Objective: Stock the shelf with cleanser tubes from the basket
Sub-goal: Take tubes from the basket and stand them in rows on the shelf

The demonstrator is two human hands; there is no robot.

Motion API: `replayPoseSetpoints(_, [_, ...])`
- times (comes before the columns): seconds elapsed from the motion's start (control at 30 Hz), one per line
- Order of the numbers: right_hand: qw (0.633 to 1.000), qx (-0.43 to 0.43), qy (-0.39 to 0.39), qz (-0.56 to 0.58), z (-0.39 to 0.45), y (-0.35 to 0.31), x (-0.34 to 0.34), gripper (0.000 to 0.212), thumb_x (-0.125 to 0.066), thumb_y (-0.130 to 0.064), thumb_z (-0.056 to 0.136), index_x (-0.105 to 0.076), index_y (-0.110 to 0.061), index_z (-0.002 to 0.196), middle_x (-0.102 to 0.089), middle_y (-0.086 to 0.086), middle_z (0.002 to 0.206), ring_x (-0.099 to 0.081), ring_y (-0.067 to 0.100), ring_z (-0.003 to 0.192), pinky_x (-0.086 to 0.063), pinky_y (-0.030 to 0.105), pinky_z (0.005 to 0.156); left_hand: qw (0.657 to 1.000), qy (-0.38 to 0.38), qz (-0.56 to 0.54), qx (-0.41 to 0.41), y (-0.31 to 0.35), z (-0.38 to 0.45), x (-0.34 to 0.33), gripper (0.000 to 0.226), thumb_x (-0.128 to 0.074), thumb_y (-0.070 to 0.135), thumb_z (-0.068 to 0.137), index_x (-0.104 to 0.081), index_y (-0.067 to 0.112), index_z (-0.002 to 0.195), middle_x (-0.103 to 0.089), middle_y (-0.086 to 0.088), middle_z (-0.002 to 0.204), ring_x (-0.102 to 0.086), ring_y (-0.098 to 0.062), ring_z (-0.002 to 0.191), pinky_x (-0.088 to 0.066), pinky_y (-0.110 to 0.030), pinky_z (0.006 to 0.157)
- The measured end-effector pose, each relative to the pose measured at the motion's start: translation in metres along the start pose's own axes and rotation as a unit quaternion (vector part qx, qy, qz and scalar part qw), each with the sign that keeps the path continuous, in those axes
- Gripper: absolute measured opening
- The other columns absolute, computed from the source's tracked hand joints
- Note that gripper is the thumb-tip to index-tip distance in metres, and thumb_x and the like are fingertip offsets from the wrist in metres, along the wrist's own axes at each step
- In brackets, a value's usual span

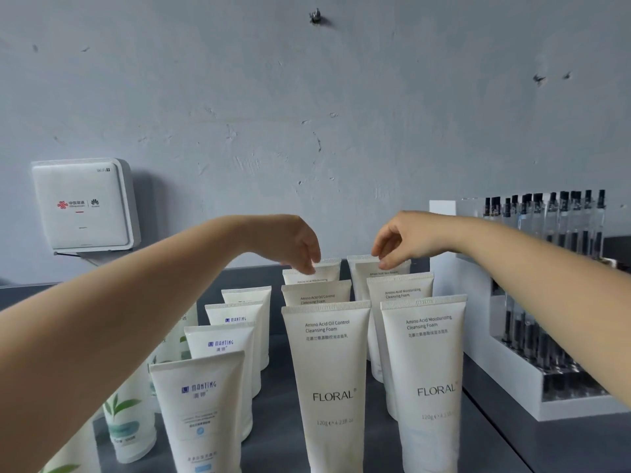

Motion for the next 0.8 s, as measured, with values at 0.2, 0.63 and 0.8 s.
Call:
replayPoseSetpoints(0.2, [0.997,-0.020,-0.062,-0.051,0.011,0.010,-0.011,0.013,-0.067,-0.015,0.083,-0.066,-0.027,0.078,-0.060,-0.022,0.053,-0.058,0.012,0.063,-0.041,0.012,0.049,0.998,-0.063,-0.004,0.017,-0.008,0.014,-0.017,0.025,-0.065,0.012,0.085,-0.064,0.014,0.110,-0.064,0.012,0.083,-0.071,-0.028,0.087,-0.056,-0.028,0.080])
replayPoseSetpoints(0.63, [0.998,0.000,-0.068,-0.018,0.007,0.010,-0.011,0.023,-0.066,-0.013,0.084,-0.063,-0.030,0.069,-0.059,-0.026,0.047,-0.051,-0.007,0.045,-0.039,0.007,0.052,0.996,-0.055,-0.053,0.040,-0.001,0.015,-0.016,0.032,-0.063,0.005,0.086,-0.061,0.010,0.118,-0.066,-0.010,0.112,-0.064,-0.027,0.106,-0.054,-0.032,0.085])
replayPoseSetpoints(0.8, [0.998,0.005,-0.057,-0.039,0.004,0.009,-0.010,0.036,-0.064,-0.013,0.086,-0.054,-0.029,0.055,-0.051,-0.021,0.038,-0.042,0.002,0.041,-0.032,0.011,0.046,0.997,-0.055,-0.042,0.040,-0.001,0.015,-0.015,0.031,-0.064,0.006,0.086,-0.062,0.011,0.117,-0.066,-0.011,0.113,-0.064,-0.026,0.107,-0.055,-0.035,0.088])
Point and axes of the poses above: each hand's wrist, its own z-axis towards the middle knuckle, its own x-axis out of the back of the hand, y = z × x, the point moved 3 cm from there along z, towards the middle knuckle
